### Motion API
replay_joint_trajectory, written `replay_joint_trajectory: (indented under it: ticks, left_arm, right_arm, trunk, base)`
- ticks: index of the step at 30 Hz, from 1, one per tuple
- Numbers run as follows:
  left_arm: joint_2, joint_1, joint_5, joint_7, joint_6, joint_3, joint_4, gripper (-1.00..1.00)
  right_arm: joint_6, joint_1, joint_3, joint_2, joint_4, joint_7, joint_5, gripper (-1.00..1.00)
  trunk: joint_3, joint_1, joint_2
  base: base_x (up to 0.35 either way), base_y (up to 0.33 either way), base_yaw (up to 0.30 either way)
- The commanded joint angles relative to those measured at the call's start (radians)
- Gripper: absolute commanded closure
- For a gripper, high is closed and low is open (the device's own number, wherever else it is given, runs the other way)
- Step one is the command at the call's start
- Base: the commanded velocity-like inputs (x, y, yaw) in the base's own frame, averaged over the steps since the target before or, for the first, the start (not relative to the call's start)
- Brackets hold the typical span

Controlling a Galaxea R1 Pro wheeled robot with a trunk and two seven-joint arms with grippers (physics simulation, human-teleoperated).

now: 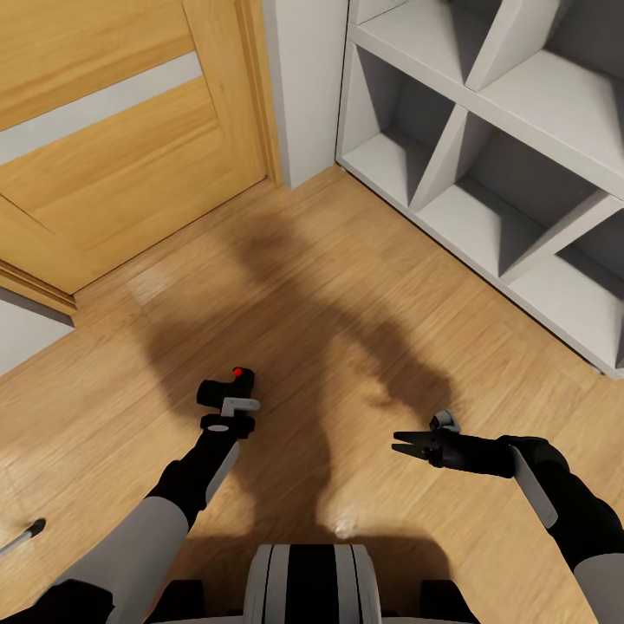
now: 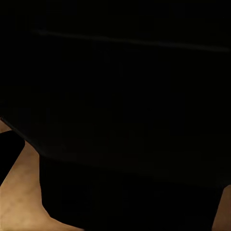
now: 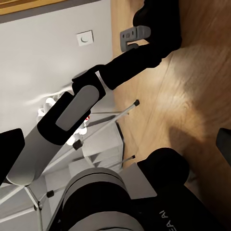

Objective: Attach the digital camera to the camera tripod in the bedroom.

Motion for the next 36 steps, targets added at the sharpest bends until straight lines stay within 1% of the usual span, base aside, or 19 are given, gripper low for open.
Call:
replay_joint_trajectory:
  ticks: [1, 4, 5, 15, 18, 21, 23, 24, 26, 27, 28, 29, 30, 31, 33, 35, 36]
  left_arm:
    - [0.001, 0.000, 0.007, 0.008, 0.005, -0.005, -0.002, -1.00]
    - [0.001, 0.000, 0.007, 0.007, 0.005, -0.005, 0.001, -1.00]
    - [0.001, 0.000, 0.007, 0.007, 0.005, -0.005, 0.001, 1.00]
    - [0.000, 0.000, 0.008, 0.006, 0.003, -0.005, -0.002, 1.00]
    - [-0.002, 0.000, 0.008, 0.006, 0.004, -0.004, -0.020, 1.00]
    - [-0.005, 0.000, 0.011, 0.006, 0.011, -0.004, -0.067, 1.00]
    - [-0.014, 0.000, 0.015, 0.006, 0.020, -0.004, -0.119, 1.00]
    - [-0.023, 0.000, 0.017, 0.006, 0.031, -0.004, -0.161, 1.00]
    - [-0.035, 0.000, 0.018, 0.006, 0.051, -0.003, -0.205, 1.00]
    - [-0.050, 0.000, 0.020, 0.006, 0.080, -0.003, -0.252, 1.00]
    - [-0.059, 0.000, 0.020, 0.006, 0.098, -0.003, -0.276, 1.00]
    - [-0.095, 0.000, 0.028, 0.005, 0.229, -0.003, -0.415, 1.00]
    - [-0.102, 0.000, 0.038, 0.005, 0.265, -0.003, -0.459, 1.00]
    - [-0.107, 0.000, 0.056, 0.005, 0.292, -0.003, -0.504, 1.00]
    - [-0.109, 0.001, 0.081, 0.005, 0.310, -0.003, -0.549, 1.00]
    - [-0.109, 0.003, 0.155, 0.006, 0.329, -0.003, -0.625, 1.00]
    - [-0.109, 0.005, 0.175, 0.006, 0.332, -0.003, -0.636, 1.00]
  right_arm:
    - [0.006, 0.000, 0.002, -0.001, 0.000, 0.001, -0.003, -1.00]
    - [0.006, 0.000, 0.002, -0.001, 0.000, 0.001, -0.003, -1.00]
    - [0.006, 0.000, 0.002, -0.001, 0.000, 0.001, -0.003, -1.00]
    - [0.006, 0.000, 0.002, -0.001, 0.000, 0.001, -0.003, -1.00]
    - [0.006, 0.000, 0.002, 0.000, 0.000, 0.001, -0.003, -1.00]
    - [0.006, 0.000, 0.002, 0.001, 0.000, 0.001, -0.003, -1.00]
    - [0.006, 0.000, 0.002, 0.002, 0.000, 0.001, -0.003, -1.00]
    - [0.006, 0.000, 0.002, 0.002, 0.000, 0.001, -0.003, -1.00]
    - [0.006, 0.000, 0.002, 0.001, 0.000, 0.001, -0.003, -1.00]
    - [0.006, 0.000, 0.002, 0.001, 0.000, 0.001, -0.003, -1.00]
    - [0.006, 0.000, 0.002, 0.001, 0.000, 0.001, -0.003, -1.00]
    - [0.006, 0.000, 0.002, 0.001, 0.000, 0.001, -0.003, -1.00]
    - [0.006, 0.000, 0.002, 0.000, 0.000, 0.001, -0.003, -1.00]
    - [0.006, 0.000, 0.002, 0.000, 0.000, 0.001, -0.003, -1.00]
    - [0.006, 0.000, 0.002, 0.000, 0.000, 0.001, -0.003, -1.00]
    - [0.006, 0.000, 0.002, -0.001, 0.000, 0.001, -0.004, -1.00]
    - [0.006, 0.000, 0.002, -0.001, 0.000, 0.001, -0.003, -1.00]
  trunk:
    - [-0.001, 0.000, 0.000]
    - [-0.001, 0.000, 0.000]
    - [-0.001, 0.000, 0.000]
    - [-0.001, 0.000, 0.000]
    - [-0.001, 0.000, 0.000]
    - [-0.001, 0.000, 0.000]
    - [-0.001, 0.000, 0.000]
    - [-0.001, 0.000, 0.000]
    - [-0.001, 0.000, 0.000]
    - [-0.001, 0.000, 0.000]
    - [-0.001, 0.000, 0.000]
    - [-0.001, 0.000, 0.000]
    - [-0.001, 0.000, 0.000]
    - [-0.001, 0.000, 0.000]
    - [-0.001, 0.000, 0.000]
    - [-0.001, 0.000, 0.000]
    - [-0.001, 0.000, 0.000]
  base:
    - [0.000, 0.000, 0.000]
    - [0.000, 0.000, 0.000]
    - [0.000, 0.000, 0.000]
    - [0.000, 0.000, 0.000]
    - [0.000, 0.000, 0.000]
    - [0.000, 0.000, 0.000]
    - [0.000, 0.000, 0.000]
    - [0.000, 0.000, 0.000]
    - [0.000, 0.000, 0.000]
    - [0.000, 0.000, 0.000]
    - [0.000, 0.000, 0.000]
    - [0.000, 0.000, 0.000]
    - [0.000, 0.000, 0.000]
    - [0.000, 0.000, 0.000]
    - [0.000, 0.000, 0.000]
    - [0.000, 0.000, 0.000]
    - [0.000, 0.000, 0.000]
